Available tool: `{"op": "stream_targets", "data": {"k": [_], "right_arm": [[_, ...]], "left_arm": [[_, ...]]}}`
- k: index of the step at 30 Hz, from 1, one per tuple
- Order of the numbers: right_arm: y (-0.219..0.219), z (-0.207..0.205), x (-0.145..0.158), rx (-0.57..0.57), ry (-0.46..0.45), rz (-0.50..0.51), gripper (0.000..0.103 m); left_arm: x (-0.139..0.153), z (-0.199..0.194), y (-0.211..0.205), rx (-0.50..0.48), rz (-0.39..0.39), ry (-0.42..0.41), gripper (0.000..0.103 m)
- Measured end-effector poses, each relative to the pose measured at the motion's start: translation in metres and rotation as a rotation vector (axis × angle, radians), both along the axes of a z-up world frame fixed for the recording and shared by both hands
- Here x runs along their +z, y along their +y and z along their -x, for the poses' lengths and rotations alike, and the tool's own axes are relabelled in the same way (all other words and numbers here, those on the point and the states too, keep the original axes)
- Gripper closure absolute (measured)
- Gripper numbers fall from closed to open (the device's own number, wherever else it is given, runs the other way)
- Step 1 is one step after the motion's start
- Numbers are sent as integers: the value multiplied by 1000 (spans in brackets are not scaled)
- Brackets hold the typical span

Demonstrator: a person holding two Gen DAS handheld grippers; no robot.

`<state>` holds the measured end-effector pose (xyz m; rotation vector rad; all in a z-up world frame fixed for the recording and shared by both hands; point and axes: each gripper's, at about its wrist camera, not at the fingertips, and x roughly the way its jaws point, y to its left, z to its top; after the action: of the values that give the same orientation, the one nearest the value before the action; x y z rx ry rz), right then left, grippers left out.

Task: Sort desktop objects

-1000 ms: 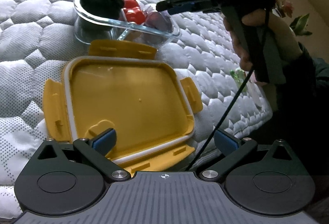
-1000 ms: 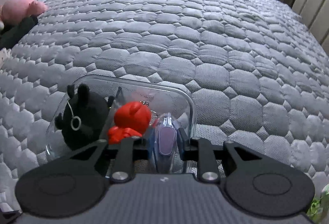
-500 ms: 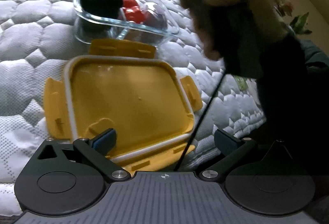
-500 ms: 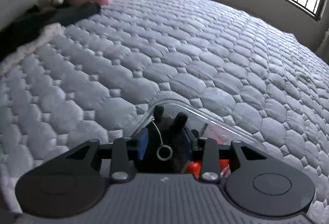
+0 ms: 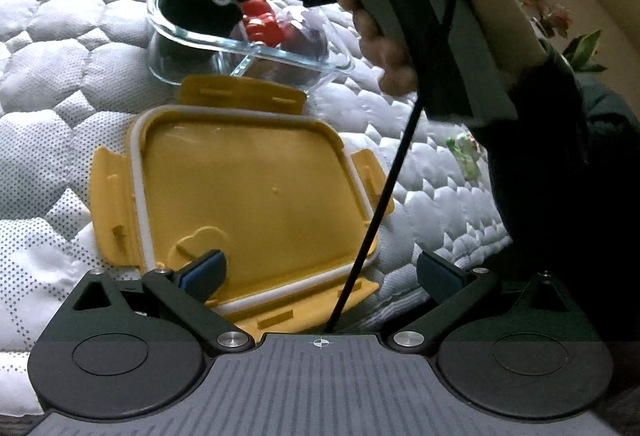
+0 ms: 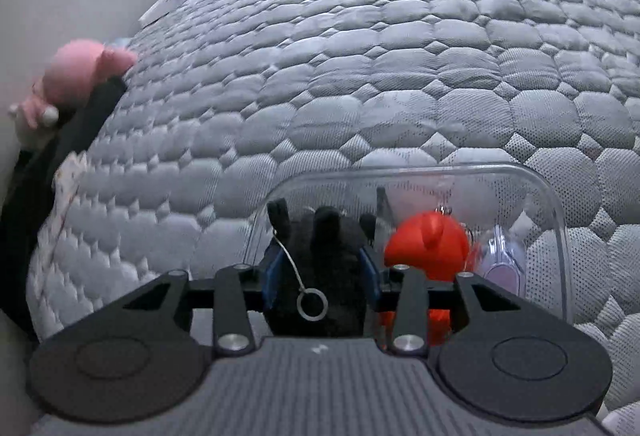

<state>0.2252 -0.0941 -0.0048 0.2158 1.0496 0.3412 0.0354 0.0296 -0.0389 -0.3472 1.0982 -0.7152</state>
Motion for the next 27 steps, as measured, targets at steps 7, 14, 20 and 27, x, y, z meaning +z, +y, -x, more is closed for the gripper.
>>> {"op": "stream_targets", "data": {"k": [7,14,20,27], "right_arm": [[1,19,35,17,-201,91,59],[37,21,15,198,-252,202,57],[33,14,9,111,-237,157,78],[17,6,26,85,-244,103,81]], "left_arm": [[0,-1,-1,2,-4,1,0],[-1,2,-6,-20,-14,1,0],[-3,-1,1,-2,4,9,0],[-2,-1,0,-12,7,2,0]]}}
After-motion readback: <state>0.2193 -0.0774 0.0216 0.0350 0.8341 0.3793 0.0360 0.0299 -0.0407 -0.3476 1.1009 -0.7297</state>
